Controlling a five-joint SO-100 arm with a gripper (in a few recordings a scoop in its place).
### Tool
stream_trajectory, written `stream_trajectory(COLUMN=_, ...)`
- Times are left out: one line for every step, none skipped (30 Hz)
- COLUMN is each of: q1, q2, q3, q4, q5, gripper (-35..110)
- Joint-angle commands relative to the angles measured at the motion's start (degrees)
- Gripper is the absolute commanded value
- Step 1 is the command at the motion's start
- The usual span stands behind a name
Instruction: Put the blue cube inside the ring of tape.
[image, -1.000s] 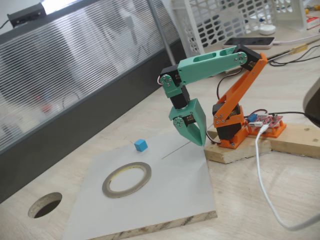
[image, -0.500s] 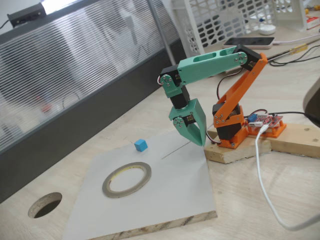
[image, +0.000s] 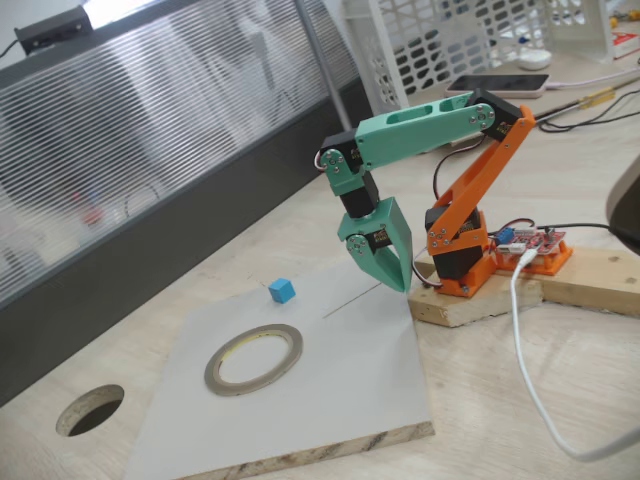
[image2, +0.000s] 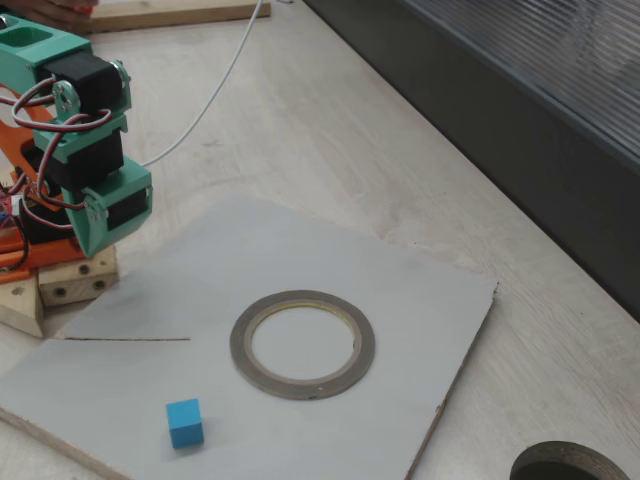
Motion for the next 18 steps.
stream_trajectory(q1=0.53, q2=0.62, q3=-0.09, q4=0.53, q5=0.53, gripper=1)
stream_trajectory(q1=0.53, q2=0.62, q3=-0.09, q4=0.53, q5=0.53, gripper=1)
stream_trajectory(q1=0.79, q2=0.62, q3=-0.09, q4=0.53, q5=0.53, gripper=1)
stream_trajectory(q1=0.79, q2=0.62, q3=-0.09, q4=0.53, q5=0.70, gripper=1)
stream_trajectory(q1=0.97, q2=0.62, q3=-0.09, q4=0.53, q5=0.70, gripper=1)
stream_trajectory(q1=0.97, q2=0.62, q3=-0.18, q4=0.53, q5=0.70, gripper=1)
stream_trajectory(q1=0.97, q2=0.62, q3=-0.18, q4=0.53, q5=0.70, gripper=1)
stream_trajectory(q1=1.05, q2=0.62, q3=-0.26, q4=0.53, q5=0.70, gripper=1)
stream_trajectory(q1=1.05, q2=0.62, q3=-0.79, q4=0.53, q5=0.70, gripper=1)
stream_trajectory(q1=1.14, q2=0.62, q3=-1.05, q4=0.53, q5=0.70, gripper=1)
stream_trajectory(q1=1.14, q2=0.62, q3=-1.05, q4=0.53, q5=0.70, gripper=1)
stream_trajectory(q1=1.14, q2=0.62, q3=-1.05, q4=0.53, q5=0.70, gripper=1)
stream_trajectory(q1=1.23, q2=0.62, q3=-1.14, q4=0.53, q5=0.70, gripper=1)
stream_trajectory(q1=1.23, q2=0.62, q3=-1.23, q4=0.44, q5=0.70, gripper=1)
stream_trajectory(q1=1.23, q2=0.62, q3=-1.23, q4=0.44, q5=0.70, gripper=1)
stream_trajectory(q1=1.23, q2=0.62, q3=-1.23, q4=0.44, q5=0.70, gripper=1)
stream_trajectory(q1=1.32, q2=0.62, q3=-1.32, q4=0.44, q5=0.70, gripper=1)
stream_trajectory(q1=1.58, q2=0.62, q3=-1.32, q4=0.44, q5=0.70, gripper=1)
